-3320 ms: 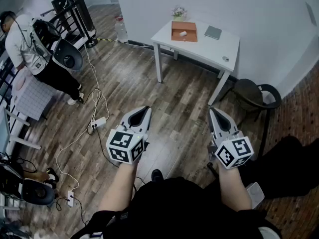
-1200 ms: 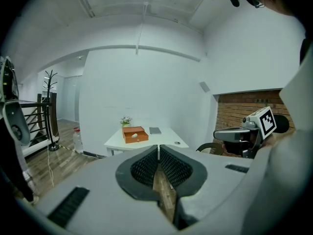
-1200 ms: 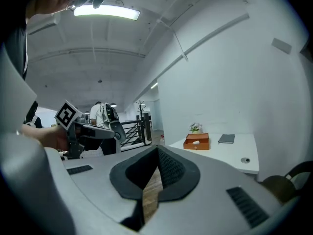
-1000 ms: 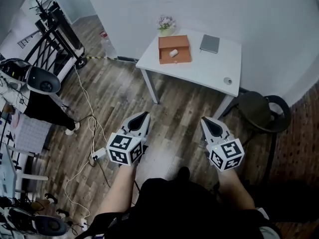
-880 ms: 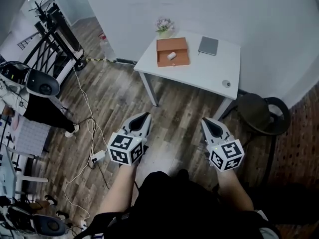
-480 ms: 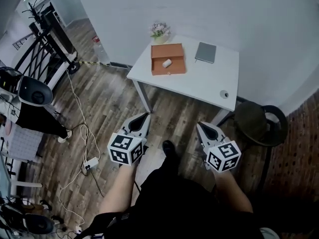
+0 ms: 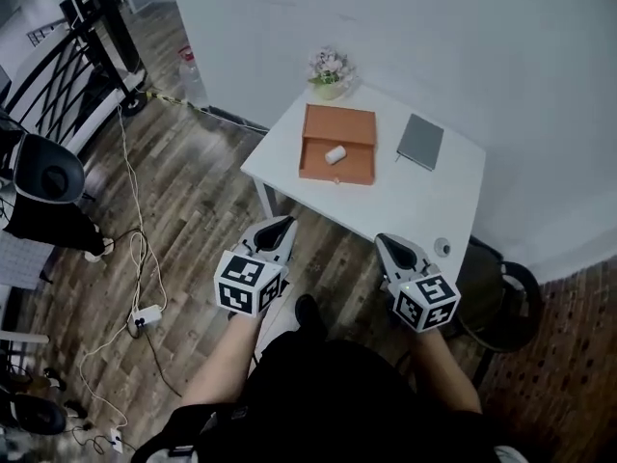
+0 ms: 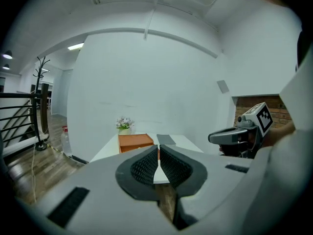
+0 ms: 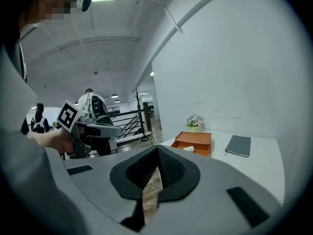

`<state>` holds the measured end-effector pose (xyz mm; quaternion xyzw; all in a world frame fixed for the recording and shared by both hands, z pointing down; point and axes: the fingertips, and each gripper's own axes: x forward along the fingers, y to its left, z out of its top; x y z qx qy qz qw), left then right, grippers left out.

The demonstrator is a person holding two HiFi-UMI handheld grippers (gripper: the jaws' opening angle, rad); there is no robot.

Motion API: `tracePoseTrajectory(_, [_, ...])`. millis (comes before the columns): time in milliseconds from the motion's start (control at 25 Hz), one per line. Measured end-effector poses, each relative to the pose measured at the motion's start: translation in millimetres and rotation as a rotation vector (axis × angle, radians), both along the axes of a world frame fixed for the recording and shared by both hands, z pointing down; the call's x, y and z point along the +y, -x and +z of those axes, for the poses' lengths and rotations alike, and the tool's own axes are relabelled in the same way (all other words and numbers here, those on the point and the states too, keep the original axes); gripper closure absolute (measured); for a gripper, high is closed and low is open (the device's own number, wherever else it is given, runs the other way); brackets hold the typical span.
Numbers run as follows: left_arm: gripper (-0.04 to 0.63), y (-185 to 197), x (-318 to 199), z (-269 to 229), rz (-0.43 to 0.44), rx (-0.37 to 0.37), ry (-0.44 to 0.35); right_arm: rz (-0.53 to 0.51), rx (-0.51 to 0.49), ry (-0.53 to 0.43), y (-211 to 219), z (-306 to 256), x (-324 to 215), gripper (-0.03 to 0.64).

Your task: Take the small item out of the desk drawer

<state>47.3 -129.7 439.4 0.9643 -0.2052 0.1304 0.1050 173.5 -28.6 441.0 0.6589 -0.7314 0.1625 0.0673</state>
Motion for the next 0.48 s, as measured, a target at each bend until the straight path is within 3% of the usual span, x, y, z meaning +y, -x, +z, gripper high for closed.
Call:
tracePoseTrajectory(200, [0.574,-28,-66,-7,0.012,-0.006,-0.009,-0.044,0.011,-0.003,-19,-7,-77,0.624])
tracePoseTrajectory(480, [0.574,-43,-110,-10,-0.032,-0.012,0.01,-0.122,0.015,0.045,-35,0,-128,0.624])
